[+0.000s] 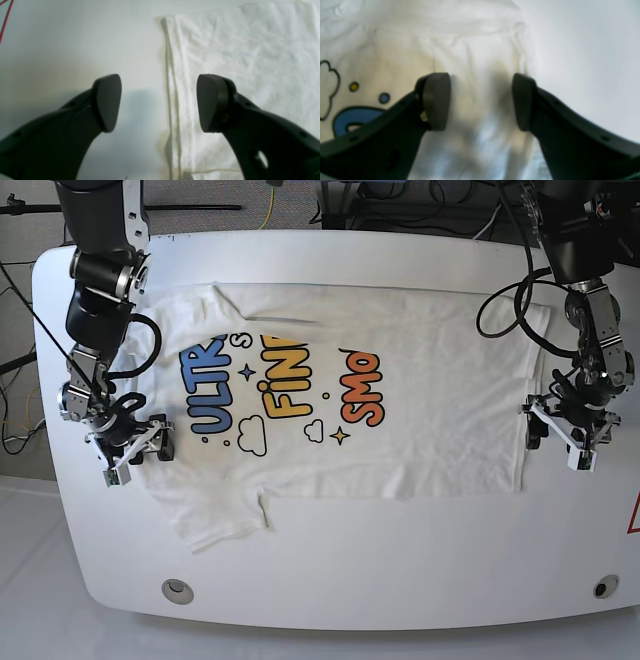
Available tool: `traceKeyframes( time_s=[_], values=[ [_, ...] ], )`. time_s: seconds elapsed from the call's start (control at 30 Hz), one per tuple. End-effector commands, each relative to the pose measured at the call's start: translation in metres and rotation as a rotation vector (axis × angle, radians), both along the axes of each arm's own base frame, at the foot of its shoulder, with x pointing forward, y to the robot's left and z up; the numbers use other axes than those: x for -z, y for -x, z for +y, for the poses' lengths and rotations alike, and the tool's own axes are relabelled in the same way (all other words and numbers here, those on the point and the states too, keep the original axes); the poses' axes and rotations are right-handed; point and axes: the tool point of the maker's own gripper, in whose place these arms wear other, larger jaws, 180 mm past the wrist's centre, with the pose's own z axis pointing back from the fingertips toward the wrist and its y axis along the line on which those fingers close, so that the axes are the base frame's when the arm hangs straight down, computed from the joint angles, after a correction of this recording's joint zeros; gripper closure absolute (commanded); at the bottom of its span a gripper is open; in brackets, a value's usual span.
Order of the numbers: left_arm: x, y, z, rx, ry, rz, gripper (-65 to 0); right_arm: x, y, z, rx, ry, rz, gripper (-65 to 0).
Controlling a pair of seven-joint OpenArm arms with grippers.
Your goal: Fold the T-shirt properly
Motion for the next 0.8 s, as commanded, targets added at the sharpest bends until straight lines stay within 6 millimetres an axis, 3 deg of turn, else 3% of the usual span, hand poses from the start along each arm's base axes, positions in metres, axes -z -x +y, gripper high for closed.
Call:
traceKeyframes(
  time_s=[0.0, 0.17, 0.37, 0.77],
  values=[
    [-0.022, -0.014, 0.003, 0.001, -0.002, -0.073, -44.4, -0.017, -0.012, -0.007, 0.006, 0.009, -0.035, -38.8],
    [-0.018, -0.015, 0.003, -0.004, 0.007, -0.063, -44.2, -0.019, -0.01, -0.007, -0.002, 0.026, -0.041, -38.3],
    [-0.007, -0.019, 0.006, -0.021, 0.037, -0.054, -42.8, -0.041, -0.011, -0.004, -0.025, 0.096, -0.105, -37.6],
    [-0.013, -0.022, 0.001, -0.016, 0.05, -0.088, -42.6, -0.048, -0.005, 0.025, -0.062, 0.088, -0.163, -37.9]
  ],
)
